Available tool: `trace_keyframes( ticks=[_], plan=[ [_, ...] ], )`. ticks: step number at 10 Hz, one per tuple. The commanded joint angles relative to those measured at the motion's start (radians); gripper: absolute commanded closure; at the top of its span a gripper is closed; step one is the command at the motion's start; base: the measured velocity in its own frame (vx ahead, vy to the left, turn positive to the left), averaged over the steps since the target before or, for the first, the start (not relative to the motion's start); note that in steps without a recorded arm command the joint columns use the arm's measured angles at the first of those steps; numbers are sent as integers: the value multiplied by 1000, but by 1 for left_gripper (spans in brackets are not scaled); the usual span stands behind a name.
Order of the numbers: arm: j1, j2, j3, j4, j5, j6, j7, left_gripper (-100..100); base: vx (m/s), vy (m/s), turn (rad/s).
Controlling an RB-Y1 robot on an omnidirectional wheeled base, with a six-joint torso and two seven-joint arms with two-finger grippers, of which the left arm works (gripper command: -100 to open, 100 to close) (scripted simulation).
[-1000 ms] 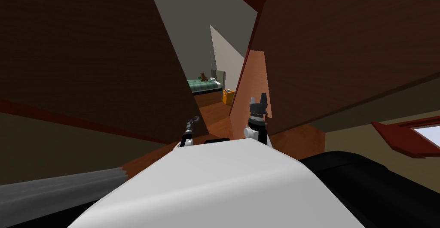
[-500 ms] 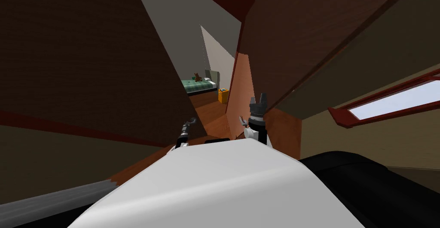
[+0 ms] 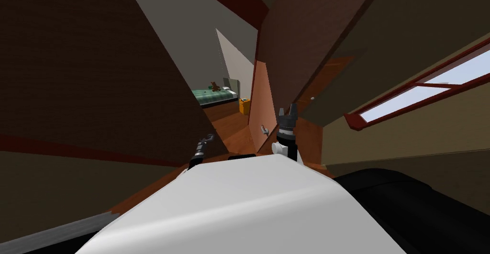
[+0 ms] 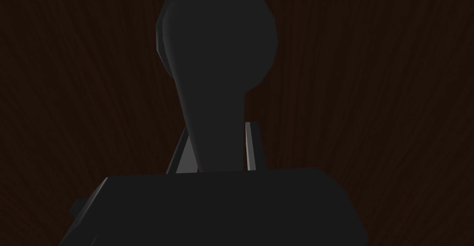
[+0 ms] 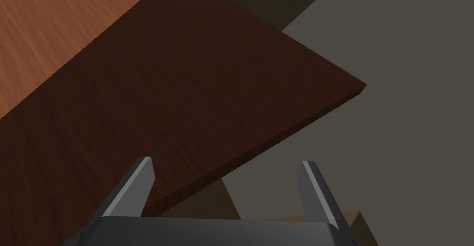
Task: Pull the door open
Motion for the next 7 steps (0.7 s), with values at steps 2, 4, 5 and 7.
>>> trace_keyframes(
  ticks=[2, 4, 5, 7],
  plan=[
    [25, 30, -23, 2, -3, -36, 47, 100, -96, -23, -82],
    [27, 43, -16, 5, 2, -36, 50, 100, -60, -1, -28],
    [53, 59, -34, 11, -1, -72, 71, 100, -185, 28, -203],
    [72, 72, -48, 13, -3, -101, 86, 100, -202, 36, -157]
  ],
)
